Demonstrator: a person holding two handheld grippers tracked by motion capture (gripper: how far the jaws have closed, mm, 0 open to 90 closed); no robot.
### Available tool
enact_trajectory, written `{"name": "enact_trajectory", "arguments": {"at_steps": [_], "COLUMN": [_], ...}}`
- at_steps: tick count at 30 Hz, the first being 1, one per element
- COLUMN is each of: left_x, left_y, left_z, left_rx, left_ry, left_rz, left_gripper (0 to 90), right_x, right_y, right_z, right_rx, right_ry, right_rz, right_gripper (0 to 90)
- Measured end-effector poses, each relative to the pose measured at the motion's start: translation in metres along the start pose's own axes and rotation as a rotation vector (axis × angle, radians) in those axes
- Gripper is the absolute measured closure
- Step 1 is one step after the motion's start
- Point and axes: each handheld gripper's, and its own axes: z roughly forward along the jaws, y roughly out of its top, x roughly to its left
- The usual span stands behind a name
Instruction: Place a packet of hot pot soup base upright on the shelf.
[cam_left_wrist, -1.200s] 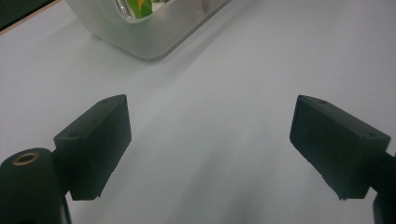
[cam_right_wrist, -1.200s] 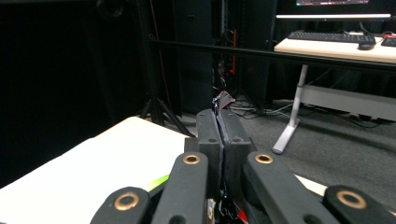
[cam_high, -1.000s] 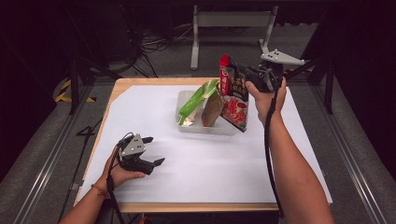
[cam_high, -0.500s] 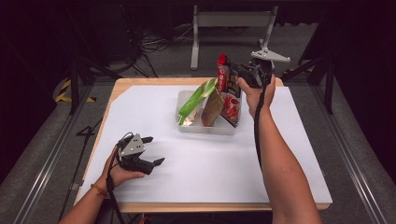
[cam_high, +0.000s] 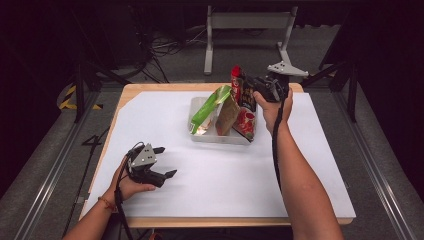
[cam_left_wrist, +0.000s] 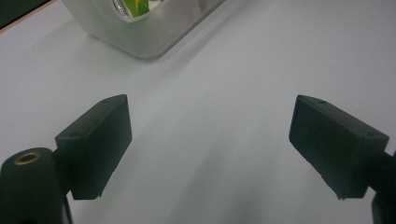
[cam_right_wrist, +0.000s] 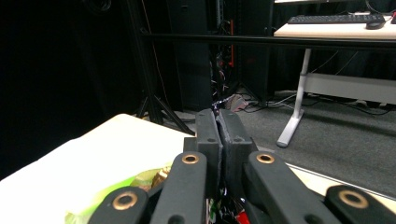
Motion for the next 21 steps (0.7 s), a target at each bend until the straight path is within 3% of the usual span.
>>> {"name": "enact_trajectory", "arguments": {"at_steps": [11, 16, 21], "left_x": [-0.0010, -0.0009, -0.0004], "left_y": [-0.0006, -0.0007, -0.0014], "left_z": [0.0033, 0.0036, 0.0037], "left_rx": [0.015, 0.015, 0.023], "left_ry": [-0.003, -0.004, -0.004], "left_rz": [-0.002, -0.001, 0.007], "left_gripper": [14.2, 14.1, 15.0], "right_x": [-0.0044, -0.0035, -0.0059], "right_y": [-0.0058, -0.0030, -0.0018], "right_z": [-0.0061, -0.0057, -0.0077], "right_rx": [0.005, 0.026, 0.036], "right_ry": [0.028, 0.013, 0.010], "right_rz": [0.014, -0.014, -0.006], "right_gripper": [81.1, 79.1, 72.6]}}
